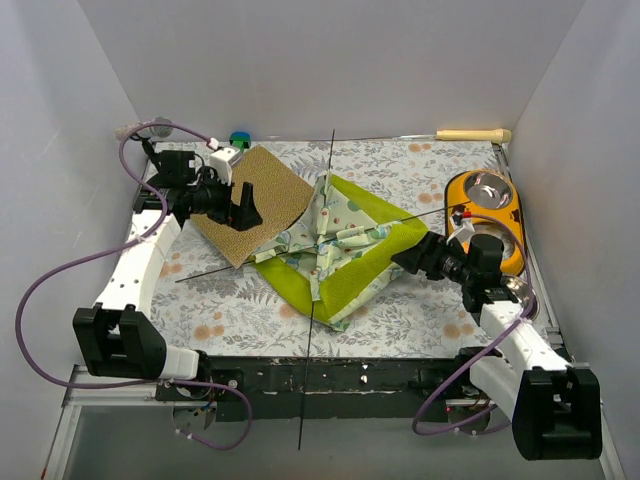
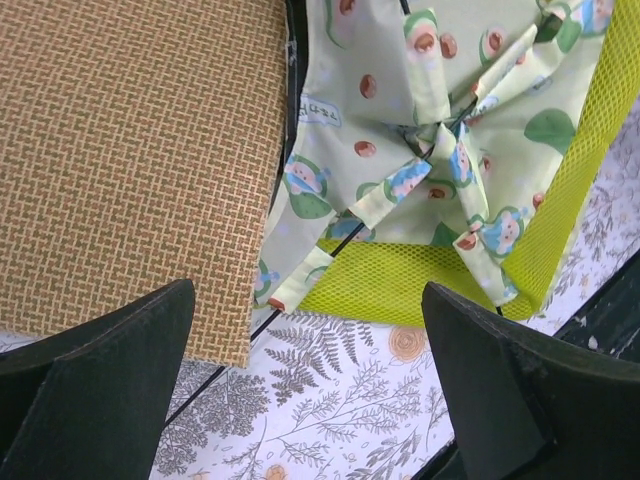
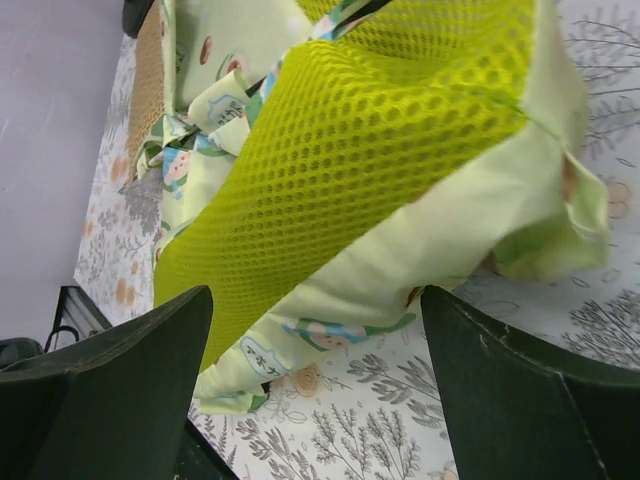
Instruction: Set up the pet tent
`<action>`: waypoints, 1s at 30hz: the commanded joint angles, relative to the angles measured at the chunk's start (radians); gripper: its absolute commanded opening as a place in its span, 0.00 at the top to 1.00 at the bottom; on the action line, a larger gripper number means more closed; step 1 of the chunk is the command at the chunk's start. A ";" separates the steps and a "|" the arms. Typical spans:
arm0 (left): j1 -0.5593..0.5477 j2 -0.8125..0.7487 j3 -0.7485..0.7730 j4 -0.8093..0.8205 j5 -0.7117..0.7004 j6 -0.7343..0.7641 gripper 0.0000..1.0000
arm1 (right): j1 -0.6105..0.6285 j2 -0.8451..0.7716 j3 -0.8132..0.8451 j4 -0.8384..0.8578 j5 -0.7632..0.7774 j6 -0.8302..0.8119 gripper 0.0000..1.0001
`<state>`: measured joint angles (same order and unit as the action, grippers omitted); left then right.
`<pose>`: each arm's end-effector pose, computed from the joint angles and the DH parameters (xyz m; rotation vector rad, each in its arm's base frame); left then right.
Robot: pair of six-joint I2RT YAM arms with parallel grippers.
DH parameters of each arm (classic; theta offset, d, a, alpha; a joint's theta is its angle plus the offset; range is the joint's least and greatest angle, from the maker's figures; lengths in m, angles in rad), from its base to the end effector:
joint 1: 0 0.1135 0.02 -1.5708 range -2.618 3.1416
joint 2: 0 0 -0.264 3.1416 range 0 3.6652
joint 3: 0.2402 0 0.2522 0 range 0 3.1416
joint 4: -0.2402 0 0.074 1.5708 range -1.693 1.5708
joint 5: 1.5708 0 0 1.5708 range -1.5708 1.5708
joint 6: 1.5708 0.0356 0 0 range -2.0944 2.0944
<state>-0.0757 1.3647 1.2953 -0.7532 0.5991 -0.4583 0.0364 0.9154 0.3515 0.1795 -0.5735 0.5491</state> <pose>0.2825 -0.0416 0.3390 -0.1709 2.4153 -0.9651 0.1937 0.0264 0.2036 0.1207 2.0052 0.9396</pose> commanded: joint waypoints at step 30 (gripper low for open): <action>-0.041 -0.003 0.210 0.140 0.355 -0.275 0.03 | 0.091 0.166 1.171 -0.085 -0.036 -0.136 0.99</action>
<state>-0.1154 1.3693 1.4731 -0.5945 0.8543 -0.7212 0.0891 1.0100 1.3563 0.1272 -0.6437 0.3931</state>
